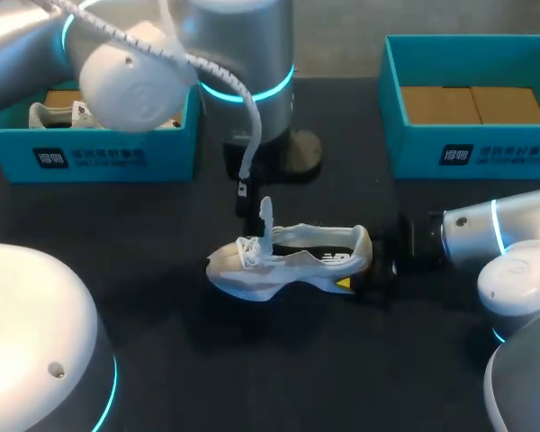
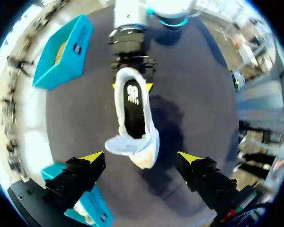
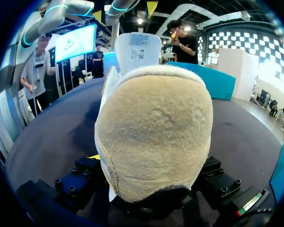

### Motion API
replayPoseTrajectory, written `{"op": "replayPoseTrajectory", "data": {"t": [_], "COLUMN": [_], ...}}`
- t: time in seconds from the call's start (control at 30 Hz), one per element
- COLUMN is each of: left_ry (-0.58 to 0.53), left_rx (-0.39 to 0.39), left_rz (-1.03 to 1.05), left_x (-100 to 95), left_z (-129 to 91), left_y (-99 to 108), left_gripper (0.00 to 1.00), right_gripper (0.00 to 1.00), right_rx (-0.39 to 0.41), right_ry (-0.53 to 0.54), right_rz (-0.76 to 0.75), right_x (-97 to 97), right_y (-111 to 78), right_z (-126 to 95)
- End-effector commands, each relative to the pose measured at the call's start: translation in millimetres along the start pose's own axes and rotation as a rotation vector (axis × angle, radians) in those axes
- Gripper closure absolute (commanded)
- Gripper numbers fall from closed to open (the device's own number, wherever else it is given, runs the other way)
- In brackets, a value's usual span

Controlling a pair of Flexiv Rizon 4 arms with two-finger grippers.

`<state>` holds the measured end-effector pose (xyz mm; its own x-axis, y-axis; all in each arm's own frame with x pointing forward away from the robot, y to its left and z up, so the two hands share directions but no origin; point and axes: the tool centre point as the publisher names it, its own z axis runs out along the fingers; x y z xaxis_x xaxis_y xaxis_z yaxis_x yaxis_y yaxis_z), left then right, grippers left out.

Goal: Take the shoe out of the shoebox, open the shoe tongue, remove and reinsert the insole, then place the shoe into the shoebox

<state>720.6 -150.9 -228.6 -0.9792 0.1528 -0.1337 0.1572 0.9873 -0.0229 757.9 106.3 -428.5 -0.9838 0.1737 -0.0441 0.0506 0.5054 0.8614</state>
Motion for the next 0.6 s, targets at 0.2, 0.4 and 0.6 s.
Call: {"op": "replayPoseTrajectory", "data": {"t": [0.2, 0.4, 0.6], "left_ry": [-0.044, -0.053, -0.041], "left_rx": [0.036, 0.044, 0.039], "left_rz": [0.128, 0.114, 0.062], "left_x": [-3.1, -8.5, -11.1], "left_z": [10, 17, 27], "left_y": [-32, -50, -56], "left_gripper": [1.00, 1.00, 1.00], "right_gripper": [1.00, 1.00, 1.00], "right_rx": [0.005, 0.005, 0.005], "right_ry": [0.000, 0.000, 0.000], "right_rz": [0.000, 0.000, 0.000], "right_x": [1.1, 1.1, 1.1], "right_y": [-1.0, -1.0, -1.0], "right_z": [1, 1, 1]}}
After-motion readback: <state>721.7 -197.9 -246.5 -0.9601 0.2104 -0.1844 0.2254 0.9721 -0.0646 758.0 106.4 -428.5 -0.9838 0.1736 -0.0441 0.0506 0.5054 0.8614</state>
